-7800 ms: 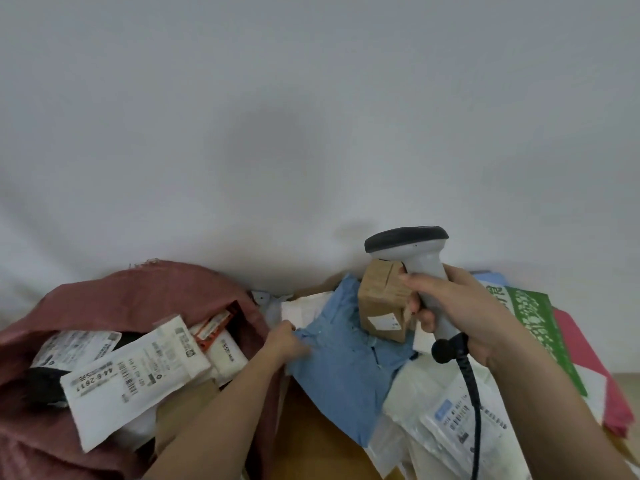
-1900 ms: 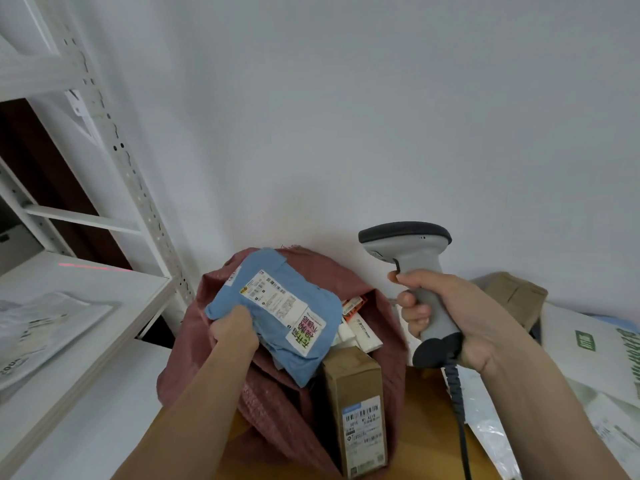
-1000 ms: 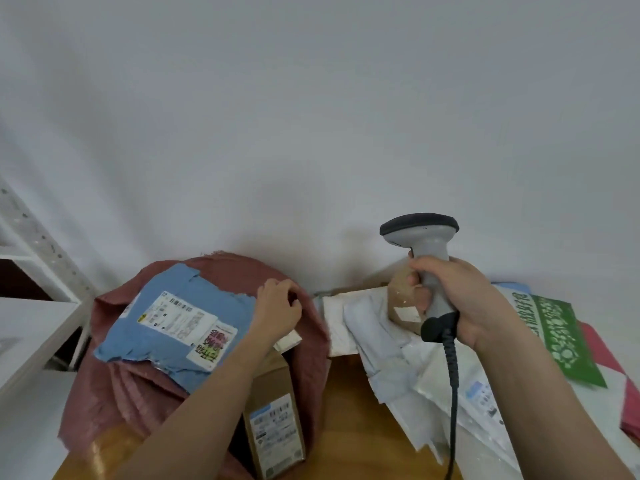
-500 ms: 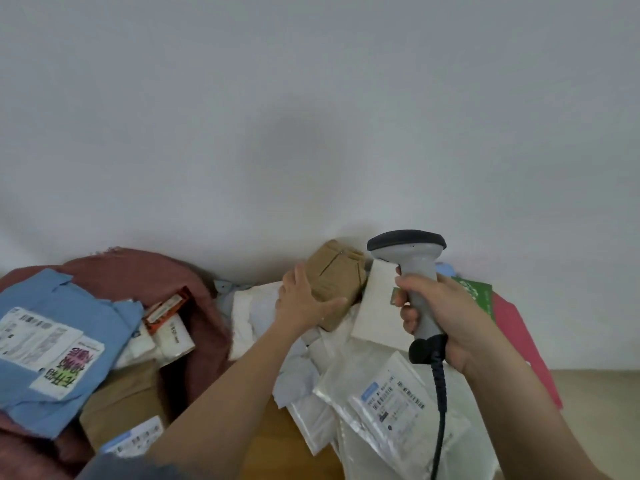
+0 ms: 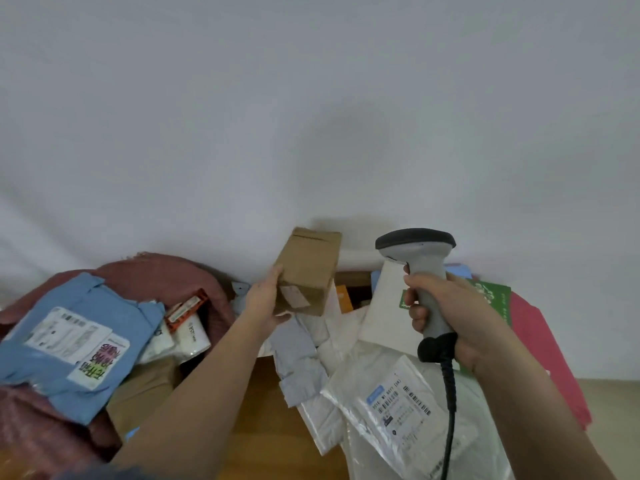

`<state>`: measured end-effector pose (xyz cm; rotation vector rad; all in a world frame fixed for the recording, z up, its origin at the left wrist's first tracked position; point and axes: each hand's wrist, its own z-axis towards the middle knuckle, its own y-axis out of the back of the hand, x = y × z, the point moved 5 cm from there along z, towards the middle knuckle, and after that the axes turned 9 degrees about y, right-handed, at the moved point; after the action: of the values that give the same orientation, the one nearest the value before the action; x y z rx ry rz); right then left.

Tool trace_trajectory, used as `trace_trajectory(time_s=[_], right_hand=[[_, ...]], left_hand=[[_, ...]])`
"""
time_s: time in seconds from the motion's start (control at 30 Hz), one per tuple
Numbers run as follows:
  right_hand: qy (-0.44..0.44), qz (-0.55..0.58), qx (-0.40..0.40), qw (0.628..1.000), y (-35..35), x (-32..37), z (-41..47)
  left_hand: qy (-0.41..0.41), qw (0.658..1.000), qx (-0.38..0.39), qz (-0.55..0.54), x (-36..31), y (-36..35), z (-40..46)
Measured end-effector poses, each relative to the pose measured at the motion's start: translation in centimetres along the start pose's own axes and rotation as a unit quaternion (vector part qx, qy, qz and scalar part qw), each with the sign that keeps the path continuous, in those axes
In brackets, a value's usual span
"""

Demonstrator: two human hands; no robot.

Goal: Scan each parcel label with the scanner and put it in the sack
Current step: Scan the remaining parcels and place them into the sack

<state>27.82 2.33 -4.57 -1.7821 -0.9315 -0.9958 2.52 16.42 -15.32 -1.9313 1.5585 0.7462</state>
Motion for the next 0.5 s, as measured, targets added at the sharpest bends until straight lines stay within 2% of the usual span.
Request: trace_trajectory(time_s=[0.1, 0.23, 0.4, 0.5], right_hand=[[-0.003, -0.002, 0.024, 1.0, -2.0, 0.1, -1.1], [0.019, -0.015, 0.063, 0.998, -4.9, 0.6, -3.0], [0.069, -0.028, 0.101, 0.992, -8.5, 0.9, -5.2], [0.087, -0.04, 0.094, 0.991, -10.1, 0.7, -6.0]], left_hand=[[0.055, 0.986, 0.07, -0.144, -0.8, 1.6, -1.5], [0.095, 0.939, 0.146, -0.297, -1.9, 3.5, -3.5], [0.056, 0.926, 0.182, -0.326, -3.2, 6.2, -5.2], [0.022, 0.938, 0.21, -0.273, -4.2, 7.9, -6.2]])
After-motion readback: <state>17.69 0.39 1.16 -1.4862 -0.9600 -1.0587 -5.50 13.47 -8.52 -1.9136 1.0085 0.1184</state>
